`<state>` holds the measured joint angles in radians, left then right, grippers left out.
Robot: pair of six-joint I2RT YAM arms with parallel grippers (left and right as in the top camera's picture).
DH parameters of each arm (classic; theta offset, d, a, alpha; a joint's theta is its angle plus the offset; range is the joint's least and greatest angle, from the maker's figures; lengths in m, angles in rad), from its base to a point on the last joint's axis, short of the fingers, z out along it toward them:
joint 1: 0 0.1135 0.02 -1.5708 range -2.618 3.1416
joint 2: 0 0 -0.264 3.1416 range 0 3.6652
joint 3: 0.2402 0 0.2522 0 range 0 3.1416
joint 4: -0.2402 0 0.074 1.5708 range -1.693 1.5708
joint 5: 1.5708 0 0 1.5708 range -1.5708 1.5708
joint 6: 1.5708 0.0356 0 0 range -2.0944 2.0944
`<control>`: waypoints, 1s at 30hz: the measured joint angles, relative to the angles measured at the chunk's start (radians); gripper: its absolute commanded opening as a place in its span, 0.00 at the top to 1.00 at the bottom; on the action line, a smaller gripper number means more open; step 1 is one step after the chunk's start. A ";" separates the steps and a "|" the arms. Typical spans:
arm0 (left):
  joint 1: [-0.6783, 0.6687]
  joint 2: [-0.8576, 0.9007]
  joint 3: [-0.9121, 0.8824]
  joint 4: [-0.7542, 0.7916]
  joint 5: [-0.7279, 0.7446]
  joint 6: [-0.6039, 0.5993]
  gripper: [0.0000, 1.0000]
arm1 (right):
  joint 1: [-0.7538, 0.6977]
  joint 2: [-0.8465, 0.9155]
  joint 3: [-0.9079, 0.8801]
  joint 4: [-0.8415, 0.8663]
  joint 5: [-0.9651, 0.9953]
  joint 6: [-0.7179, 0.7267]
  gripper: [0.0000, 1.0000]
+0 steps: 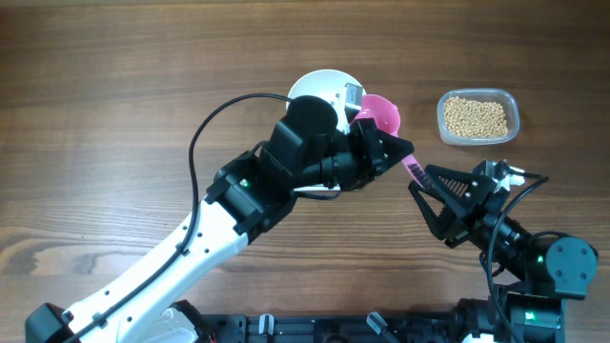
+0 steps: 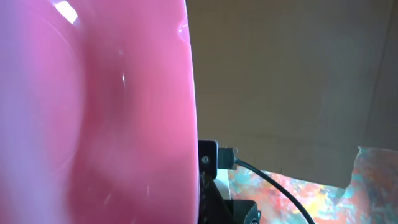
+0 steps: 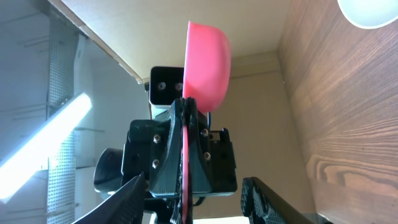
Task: Scoop item into bowl and weigh 150g on scale
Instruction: 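Bring the scoop handle between the open right gripper fingers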
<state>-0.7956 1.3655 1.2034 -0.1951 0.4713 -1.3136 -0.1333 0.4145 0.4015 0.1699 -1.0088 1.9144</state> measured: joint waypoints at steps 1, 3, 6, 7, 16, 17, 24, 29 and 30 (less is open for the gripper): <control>-0.005 0.000 0.000 0.000 -0.006 -0.002 0.96 | 0.000 0.000 0.000 0.000 0.000 0.003 0.50; -0.019 0.000 0.000 0.000 -0.025 -0.002 0.96 | 0.000 0.000 0.000 0.000 0.000 0.005 0.52; -0.031 0.000 0.000 0.000 -0.042 -0.002 0.96 | 0.000 0.000 0.000 0.003 -0.001 0.011 0.55; -0.031 0.000 0.000 0.000 -0.048 -0.002 0.96 | 0.000 0.000 0.000 0.003 -0.003 0.012 0.56; -0.041 0.027 0.000 0.001 -0.063 -0.002 0.96 | 0.000 0.000 0.000 0.004 -0.004 0.019 0.66; -0.043 0.031 0.000 0.001 -0.063 -0.002 0.96 | 0.000 0.000 0.000 0.004 -0.004 0.019 0.66; -0.045 0.045 0.000 0.002 -0.063 -0.002 0.96 | 0.000 0.000 0.000 0.002 -0.004 0.019 0.68; -0.045 0.045 0.000 0.009 -0.063 -0.002 0.96 | 0.000 0.000 0.000 -0.005 -0.004 0.014 0.68; -0.045 0.045 0.000 0.018 -0.063 -0.002 0.96 | 0.000 0.000 0.000 -0.014 -0.004 0.010 0.68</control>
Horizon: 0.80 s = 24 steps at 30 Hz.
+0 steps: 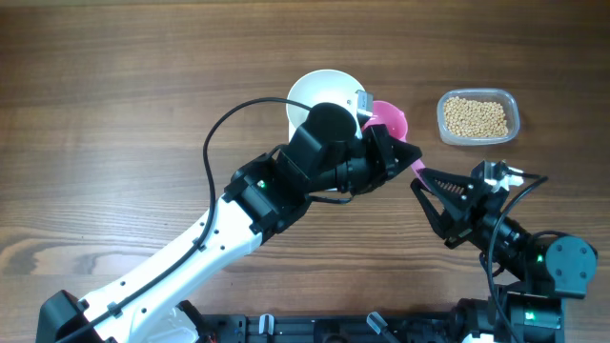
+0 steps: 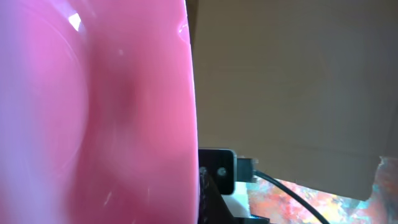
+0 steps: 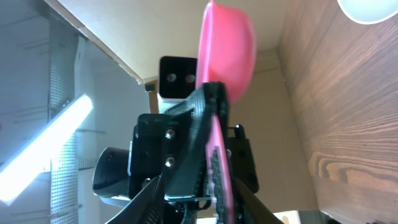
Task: Scoop item into bowl and weigh 150g on scale
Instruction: 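Bring the scoop handle between the open right gripper fingers, then close the right gripper on the scoop handle, release with left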
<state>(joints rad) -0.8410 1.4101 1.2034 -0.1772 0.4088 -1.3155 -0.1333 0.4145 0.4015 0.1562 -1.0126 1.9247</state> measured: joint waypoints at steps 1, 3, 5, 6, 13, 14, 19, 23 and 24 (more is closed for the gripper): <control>0.000 0.000 0.000 0.011 0.001 0.000 0.96 | 0.000 0.000 0.000 -0.011 0.000 -0.003 0.68; 0.001 0.000 0.000 0.027 0.005 0.000 0.96 | 0.000 0.000 0.000 -0.039 0.000 -0.008 0.68; 0.003 0.000 0.000 0.028 0.009 0.000 0.96 | 0.000 0.000 0.000 -0.046 0.000 -0.008 0.68; 0.005 0.000 0.000 0.027 0.013 0.000 0.96 | 0.000 0.000 0.000 -0.046 0.000 -0.010 0.68; 0.016 0.000 0.000 0.020 0.038 0.000 0.96 | 0.000 0.000 0.000 -0.046 0.005 -0.011 0.69; 0.017 0.000 0.000 0.016 0.038 0.000 0.96 | 0.000 0.000 0.000 -0.046 0.005 -0.011 0.69; 0.024 0.000 0.000 -0.009 0.042 0.000 0.96 | 0.000 0.000 0.000 -0.046 0.009 -0.012 0.73; 0.031 0.000 0.000 -0.010 0.046 0.000 0.96 | 0.000 0.000 0.000 -0.046 0.014 -0.012 0.74; 0.031 0.000 0.000 -0.010 0.046 0.000 0.96 | 0.000 0.000 0.000 -0.046 0.016 -0.012 0.75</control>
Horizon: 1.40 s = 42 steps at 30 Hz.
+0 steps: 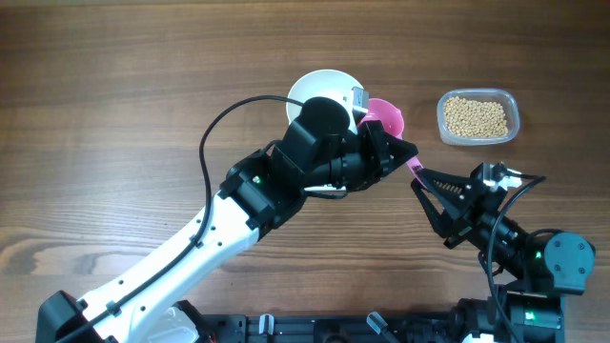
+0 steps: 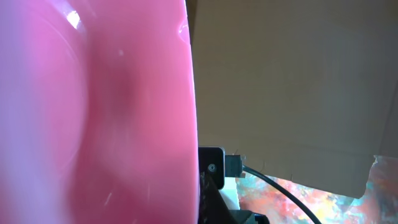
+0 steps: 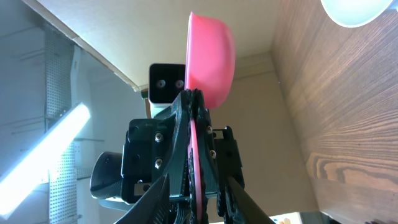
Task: Scoop item into bowl and weigh 150g on scale
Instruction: 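Close the right gripper on the scoop handle, release with left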
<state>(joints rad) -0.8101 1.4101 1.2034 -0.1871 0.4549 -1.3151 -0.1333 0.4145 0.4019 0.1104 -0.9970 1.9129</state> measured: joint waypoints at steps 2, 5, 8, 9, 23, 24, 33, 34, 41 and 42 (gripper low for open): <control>0.000 0.000 0.000 0.000 0.003 0.000 0.96 | 0.000 0.000 0.000 0.000 0.003 0.000 0.76; 0.000 0.000 0.000 0.000 0.007 0.000 0.96 | 0.000 0.000 0.000 0.000 0.004 0.000 0.76; 0.000 0.000 0.000 0.000 0.011 0.000 0.96 | 0.000 0.000 0.000 0.000 0.006 0.000 0.76; 0.000 0.000 0.000 0.000 0.011 0.000 0.96 | 0.000 0.000 0.000 0.000 0.008 0.000 0.76; 0.000 0.000 0.000 -0.005 0.022 0.000 0.96 | 0.000 0.000 0.000 0.000 0.011 -0.001 0.83; 0.000 0.000 0.000 -0.005 0.022 0.000 0.96 | 0.000 0.000 0.000 0.000 0.011 -0.002 0.85; 0.000 0.000 0.000 -0.003 0.023 0.000 0.96 | 0.000 0.000 0.000 -0.003 0.011 -0.003 0.95; 0.000 0.000 0.000 -0.003 0.023 0.000 0.96 | 0.000 0.000 0.000 -0.003 0.011 -0.003 0.96; 0.000 0.000 0.000 -0.002 0.025 0.000 0.91 | 0.000 0.000 0.000 -0.006 0.011 -0.003 0.95; 0.000 0.000 0.000 -0.002 0.025 0.000 0.88 | 0.000 0.000 0.000 -0.006 0.011 -0.003 0.96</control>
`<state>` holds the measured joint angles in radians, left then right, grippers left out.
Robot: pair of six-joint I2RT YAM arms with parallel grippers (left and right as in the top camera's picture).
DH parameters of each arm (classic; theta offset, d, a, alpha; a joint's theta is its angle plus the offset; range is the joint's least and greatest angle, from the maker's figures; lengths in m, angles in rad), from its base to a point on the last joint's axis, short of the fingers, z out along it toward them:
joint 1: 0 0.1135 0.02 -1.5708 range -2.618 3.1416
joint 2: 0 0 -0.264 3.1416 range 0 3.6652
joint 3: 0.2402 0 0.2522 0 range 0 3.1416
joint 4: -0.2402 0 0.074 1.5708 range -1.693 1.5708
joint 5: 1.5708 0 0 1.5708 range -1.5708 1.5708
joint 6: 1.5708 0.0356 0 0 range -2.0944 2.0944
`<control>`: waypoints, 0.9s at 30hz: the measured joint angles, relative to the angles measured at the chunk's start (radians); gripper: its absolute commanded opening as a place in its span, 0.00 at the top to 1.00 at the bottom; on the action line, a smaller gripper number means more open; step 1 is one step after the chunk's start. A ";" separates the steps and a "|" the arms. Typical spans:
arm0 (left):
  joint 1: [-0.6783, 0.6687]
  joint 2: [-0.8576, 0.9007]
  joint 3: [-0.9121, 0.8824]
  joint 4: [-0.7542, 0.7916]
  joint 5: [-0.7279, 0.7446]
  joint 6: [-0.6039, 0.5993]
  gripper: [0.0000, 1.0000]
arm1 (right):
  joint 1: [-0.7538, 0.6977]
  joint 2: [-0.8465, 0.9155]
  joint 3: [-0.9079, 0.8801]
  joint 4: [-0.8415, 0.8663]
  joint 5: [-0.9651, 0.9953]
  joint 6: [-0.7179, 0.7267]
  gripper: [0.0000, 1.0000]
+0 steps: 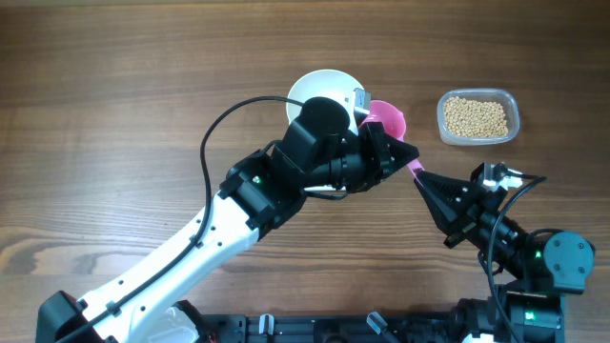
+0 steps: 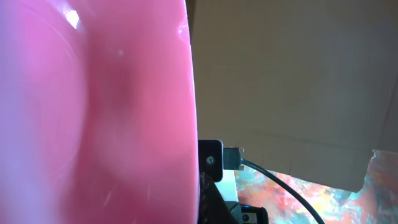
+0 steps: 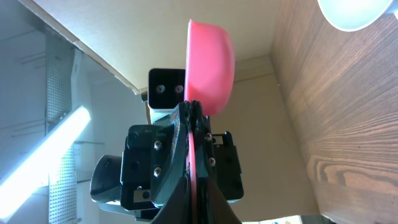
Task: Scoop item into bowl and weigh 150g on scale
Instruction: 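Close the right gripper on the scoop handle, release with left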
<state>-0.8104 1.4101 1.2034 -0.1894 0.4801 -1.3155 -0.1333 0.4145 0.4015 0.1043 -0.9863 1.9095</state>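
A pink scoop (image 1: 385, 118) is held up right of the white bowl (image 1: 315, 88), cup up and handle down. My left gripper (image 1: 396, 155) is shut on its handle. My right gripper (image 1: 426, 181) is shut on the same handle from the right, just below the left one. In the right wrist view the thin pink handle runs down between my closed fingers (image 3: 194, 183), with the scoop cup (image 3: 210, 62) above the black left gripper (image 3: 180, 155). The pink cup (image 2: 93, 112) fills the left wrist view. No scale shows.
A clear tub of tan beans (image 1: 477, 117) stands at the back right on the wooden table (image 1: 114, 114). The left arm (image 1: 219, 229) and its black cable lie across the middle, covering part of the bowl.
My right gripper's fingers were spread on either side of the scoop handle; they are now shut on it. The left gripper and the scoop have hardly moved.
My left gripper held the pink scoop beside the bowl throughout, shifting it slightly between moments. The right gripper stood open by the handle, then with the handle between its fingers. Now both grippers grip the handle.
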 measured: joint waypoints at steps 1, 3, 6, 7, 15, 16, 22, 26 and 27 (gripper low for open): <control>0.000 0.000 0.000 0.000 0.000 0.000 0.82 | 0.000 0.000 0.000 0.000 0.000 0.000 0.96; 0.000 0.000 0.000 -0.001 0.000 -0.004 0.70 | 0.000 0.000 0.000 0.000 0.000 -0.003 0.96; 0.000 0.000 0.000 -0.004 0.001 -0.008 0.51 | 0.000 0.000 0.000 0.000 0.000 -0.013 0.96; 0.000 0.000 0.000 -0.005 0.002 -0.010 0.45 | 0.000 0.000 0.000 0.000 0.000 -0.020 0.96; 0.000 0.000 0.000 -0.012 0.008 -0.007 0.33 | 0.000 0.000 0.000 0.000 0.010 -0.061 0.95; 0.000 0.000 0.000 -0.012 0.009 -0.007 0.32 | 0.000 0.000 0.000 0.000 0.013 -0.066 0.96; 0.000 0.000 0.000 -0.045 0.016 -0.007 0.30 | 0.000 0.000 0.000 0.000 0.045 -0.111 0.95; 0.000 0.000 0.000 -0.053 0.016 -0.007 0.29 | 0.000 0.000 0.000 0.003 0.065 -0.136 0.95; 0.000 0.000 0.000 -0.054 0.016 -0.007 0.29 | 0.000 0.000 0.000 0.006 0.071 -0.142 0.95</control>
<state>-0.8104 1.4101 1.2034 -0.2432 0.4961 -1.3224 -0.1333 0.4145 0.4015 0.1101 -0.9154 1.7679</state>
